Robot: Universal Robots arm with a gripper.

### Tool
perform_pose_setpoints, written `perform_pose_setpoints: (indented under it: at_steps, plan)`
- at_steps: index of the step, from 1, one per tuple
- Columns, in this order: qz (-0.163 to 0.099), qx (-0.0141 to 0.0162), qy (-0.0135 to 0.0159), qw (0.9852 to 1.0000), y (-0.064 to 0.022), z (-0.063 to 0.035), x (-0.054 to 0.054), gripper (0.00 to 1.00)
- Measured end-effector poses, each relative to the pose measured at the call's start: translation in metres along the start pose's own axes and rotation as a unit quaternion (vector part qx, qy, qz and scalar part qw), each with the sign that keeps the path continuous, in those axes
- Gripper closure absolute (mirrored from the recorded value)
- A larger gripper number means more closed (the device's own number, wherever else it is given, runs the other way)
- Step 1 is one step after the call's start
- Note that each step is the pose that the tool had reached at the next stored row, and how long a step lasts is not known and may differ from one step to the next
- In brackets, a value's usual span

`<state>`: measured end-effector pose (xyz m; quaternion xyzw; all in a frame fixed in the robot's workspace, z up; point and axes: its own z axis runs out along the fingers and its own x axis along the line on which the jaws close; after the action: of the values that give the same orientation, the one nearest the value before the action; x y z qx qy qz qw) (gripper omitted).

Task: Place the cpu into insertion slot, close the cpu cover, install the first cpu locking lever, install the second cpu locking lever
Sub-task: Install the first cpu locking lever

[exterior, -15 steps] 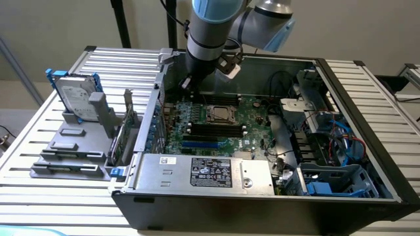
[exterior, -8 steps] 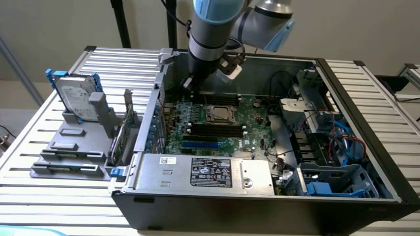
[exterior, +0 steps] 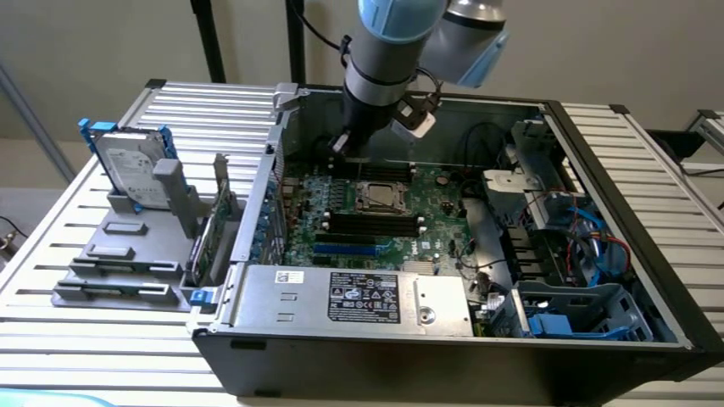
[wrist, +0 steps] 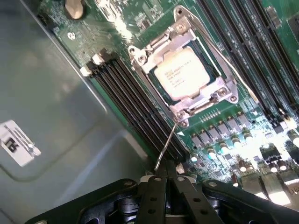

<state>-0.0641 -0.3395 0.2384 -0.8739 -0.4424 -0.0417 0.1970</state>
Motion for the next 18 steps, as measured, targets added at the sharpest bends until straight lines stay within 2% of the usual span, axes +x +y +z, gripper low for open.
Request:
perform_pose_setpoints:
  at_steps: [3,10,18]
  plan:
    - [0.000,0.0000,0.0001,1.0000,0.0078,-0.0010,0.006,0.89]
    - [0.002,-0.0008,0.0005,1.0000,0.0092,0.0026,0.004,0.89]
    - [0.002,-0.0020,0.0004,1.0000,0.0126,0.0157,0.000,0.89]
